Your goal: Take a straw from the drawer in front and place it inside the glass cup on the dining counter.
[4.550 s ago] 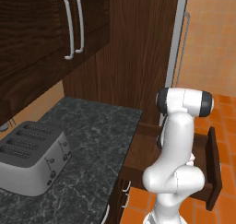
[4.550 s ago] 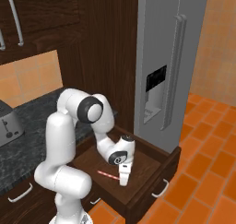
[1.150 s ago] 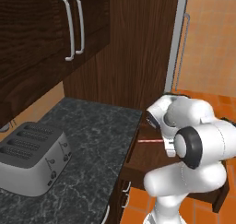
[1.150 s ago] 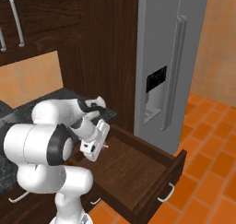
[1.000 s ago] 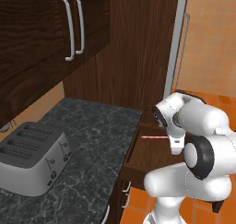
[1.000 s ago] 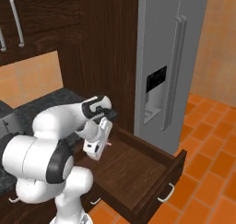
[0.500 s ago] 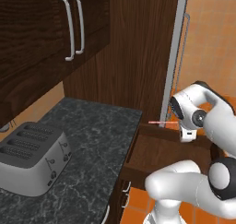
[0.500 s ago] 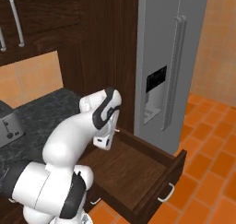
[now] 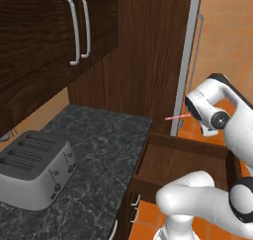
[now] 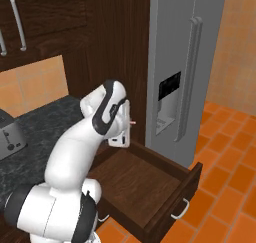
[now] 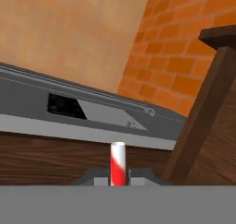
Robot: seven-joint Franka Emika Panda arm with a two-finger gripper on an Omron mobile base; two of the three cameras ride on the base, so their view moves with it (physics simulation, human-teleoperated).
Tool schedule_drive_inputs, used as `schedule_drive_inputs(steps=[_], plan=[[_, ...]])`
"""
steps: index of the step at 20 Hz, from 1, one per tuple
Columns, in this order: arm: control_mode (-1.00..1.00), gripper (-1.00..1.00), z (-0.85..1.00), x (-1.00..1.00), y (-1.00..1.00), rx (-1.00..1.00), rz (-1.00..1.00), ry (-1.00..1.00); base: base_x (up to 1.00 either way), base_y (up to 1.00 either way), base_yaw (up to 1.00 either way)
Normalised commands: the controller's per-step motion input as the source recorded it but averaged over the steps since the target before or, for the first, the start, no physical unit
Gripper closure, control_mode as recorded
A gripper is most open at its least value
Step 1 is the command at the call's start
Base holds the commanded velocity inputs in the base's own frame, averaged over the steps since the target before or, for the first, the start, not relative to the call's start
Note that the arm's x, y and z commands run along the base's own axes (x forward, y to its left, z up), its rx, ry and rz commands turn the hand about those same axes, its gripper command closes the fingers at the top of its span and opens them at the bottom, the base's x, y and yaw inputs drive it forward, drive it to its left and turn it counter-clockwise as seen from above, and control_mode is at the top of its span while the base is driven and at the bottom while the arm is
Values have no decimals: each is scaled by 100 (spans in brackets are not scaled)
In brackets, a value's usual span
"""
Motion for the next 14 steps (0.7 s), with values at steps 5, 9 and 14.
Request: schedule_drive_inputs(steps=[5,9,14], plan=[[-100,100,100,0,-25,-19,8,9,0,0,0],[-100,100,100,-22,-22,-25,11,7,0,0,0],[-100,100,100,-21,-9,-36,14,-1,0,0,0]])
